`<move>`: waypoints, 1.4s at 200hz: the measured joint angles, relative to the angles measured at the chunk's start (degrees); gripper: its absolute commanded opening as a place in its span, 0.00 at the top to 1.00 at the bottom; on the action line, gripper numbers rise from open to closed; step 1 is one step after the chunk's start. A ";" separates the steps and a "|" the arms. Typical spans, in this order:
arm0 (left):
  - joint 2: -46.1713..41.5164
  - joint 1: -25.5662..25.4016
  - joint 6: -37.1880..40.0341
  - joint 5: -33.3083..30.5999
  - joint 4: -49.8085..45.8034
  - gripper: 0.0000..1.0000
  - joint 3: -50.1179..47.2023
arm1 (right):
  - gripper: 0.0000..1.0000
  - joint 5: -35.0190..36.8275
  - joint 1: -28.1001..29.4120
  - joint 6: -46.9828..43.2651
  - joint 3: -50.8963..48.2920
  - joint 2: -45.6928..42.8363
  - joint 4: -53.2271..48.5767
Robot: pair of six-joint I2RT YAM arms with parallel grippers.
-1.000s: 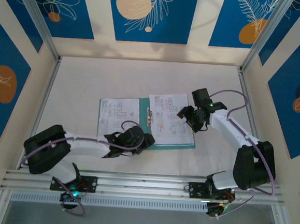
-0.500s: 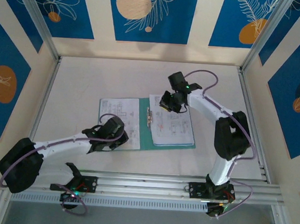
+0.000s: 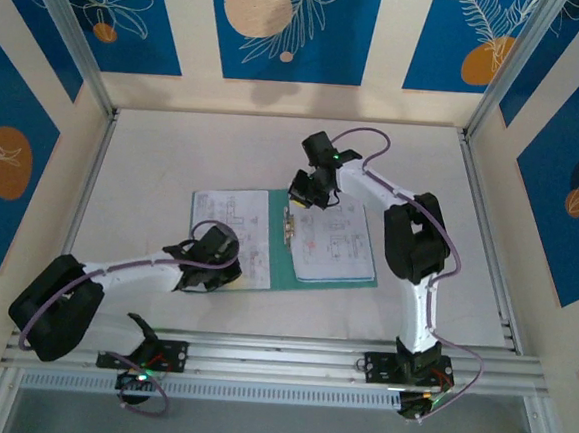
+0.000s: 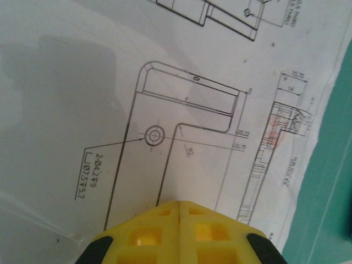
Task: Put the files into the folder
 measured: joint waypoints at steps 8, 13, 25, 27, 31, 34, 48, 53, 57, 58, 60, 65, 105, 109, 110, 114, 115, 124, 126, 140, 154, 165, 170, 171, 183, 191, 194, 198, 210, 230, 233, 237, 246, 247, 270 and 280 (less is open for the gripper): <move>0.35 0.00 -0.02 0.00 0.46 0.99 -0.31 | 1.00 -0.24 0.04 -0.24 1.33 1.29 -0.11; 0.42 0.00 -0.04 -0.02 0.79 0.99 -0.46 | 1.00 -0.42 0.07 -0.31 2.12 2.05 -0.22; 0.42 0.00 -0.07 0.00 1.60 1.00 -0.79 | 1.00 -0.76 0.20 -0.68 3.54 3.76 -0.31; 0.44 0.00 -0.09 0.00 1.79 1.00 -0.85 | 1.00 -0.83 0.22 -0.68 3.67 4.02 -0.28; 0.46 0.00 -0.09 0.00 2.12 1.00 -0.96 | 1.00 -0.92 0.24 -0.90 3.93 4.39 -0.33; 0.48 0.00 -0.09 -0.02 2.49 1.00 -1.09 | 1.00 -1.01 0.28 -0.92 4.11 4.72 -0.31; 0.68 0.00 -0.11 -0.02 4.00 1.00 -1.60 | 1.00 -1.03 0.44 -1.31 4.61 5.66 -0.44; 0.76 0.00 -0.11 0.00 4.63 1.00 -1.75 | 1.00 -1.05 0.50 -1.46 4.72 5.92 -0.46; 0.87 0.00 -0.13 0.00 5.07 1.00 -1.84 | 1.00 -1.09 0.48 -1.53 4.81 6.08 -0.48; 0.90 0.00 -0.13 0.00 5.22 1.00 -1.88 | 1.00 -1.09 0.48 -1.55 4.83 6.10 -0.48; 0.92 0.00 -0.13 -0.02 5.44 1.00 -1.92 | 1.00 -1.14 0.50 -1.64 4.85 6.19 -0.46; 1.03 0.00 -0.15 0.00 5.97 1.00 -2.05 | 1.00 -1.16 0.48 -1.77 4.92 6.32 -0.48; 1.14 0.00 -0.31 0.00 8.02 1.00 -2.75 | 1.00 -0.74 0.02 -2.19 4.28 6.38 0.09; 1.11 0.00 -0.31 0.00 8.04 1.00 -2.75 | 1.00 -0.70 -0.13 -2.12 3.72 6.19 0.39; 1.11 0.00 -0.31 0.00 8.07 1.00 -2.75 | 1.00 -0.70 -0.15 -2.08 3.54 6.12 0.48; 1.07 0.00 -0.31 0.00 8.07 1.00 -2.78 | 1.00 -0.72 -0.35 -2.03 2.45 5.79 1.14; 1.07 0.00 -0.31 0.00 8.04 1.00 -2.78 | 1.00 -0.72 -0.39 -1.99 2.23 5.70 1.25; 0.87 0.00 -0.31 0.00 8.07 0.98 -2.86 | 1.00 -0.68 -0.94 -1.42 -0.68 4.55 2.16; 0.83 0.00 -0.31 0.00 8.07 0.98 -2.86 | 1.00 -0.68 -1.05 -1.42 -1.14 4.35 2.23; 0.33 -0.11 -0.28 -0.02 7.50 0.89 -2.91 | 1.00 -0.50 -2.05 -0.76 -5.90 1.86 3.02; -0.79 -0.83 -0.33 -0.20 5.92 0.83 -2.91 | 1.00 -0.35 -2.86 0.00 -10.03 -1.16 3.69; -1.97 -2.08 -0.35 -0.83 4.07 0.78 -2.36 | 1.00 -0.17 -3.48 0.59 -12.96 -3.96 4.70; -2.25 -2.73 -0.15 -0.98 3.45 0.76 -1.90 | 1.00 0.00 -3.67 0.79 -14.16 -5.35 5.01; -2.27 -3.04 -0.24 -1.07 3.28 0.76 -1.70 | 1.00 0.00 -3.69 0.81 -14.34 -5.55 5.09; -2.14 -5.25 -0.39 -1.44 2.03 0.71 0.68 | 0.99 0.11 -3.85 1.40 -16.83 -8.63 6.10; -1.44 -6.86 -0.59 -1.55 1.88 0.68 2.82 | 0.99 0.09 -3.89 1.81 -18.18 -10.45 6.86; -1.11 -7.41 -0.81 -1.57 1.90 0.66 3.61 | 0.99 0.07 -3.96 2.01 -18.80 -11.19 7.32; -0.44 -8.02 -0.79 -1.55 2.16 0.65 4.61 | 1.00 0.02 -4.07 2.19 -19.34 -11.89 7.65; 2.47 -9.92 -1.60 -1.46 4.02 0.62 7.80 | 1.00 -0.13 -4.31 2.75 -21.33 -14.03 8.76; 9.16 -12.44 -2.80 -1.05 7.21 0.61 12.13 | 0.99 -0.33 -5.01 3.58 -24.68 -16.87 9.66; 10.23 -12.70 -2.97 -1.03 7.58 0.61 12.70 | 0.99 -0.33 -5.16 3.80 -25.22 -17.42 9.70; 11.45 -13.00 -3.30 -0.87 8.17 0.61 13.27 | 0.99 -0.33 -5.35 3.87 -25.88 -17.97 9.70; 14.62 -13.68 -3.82 -0.48 9.42 0.60 14.75 | 0.99 -0.24 -5.88 4.22 -27.45 -19.69 9.66; 15.10 -13.77 -3.87 -0.42 9.60 0.60 15.02 | 0.99 -0.26 -5.97 4.26 -27.69 -19.93 9.64; 20.83 -15.13 -5.70 0.00 10.80 0.59 17.99 | 0.99 0.35 -7.26 4.83 -30.95 -25.73 8.79; 22.14 -15.63 -6.69 -0.02 11.58 0.59 18.43 | 0.98 0.48 -7.80 4.85 -31.85 -28.28 8.74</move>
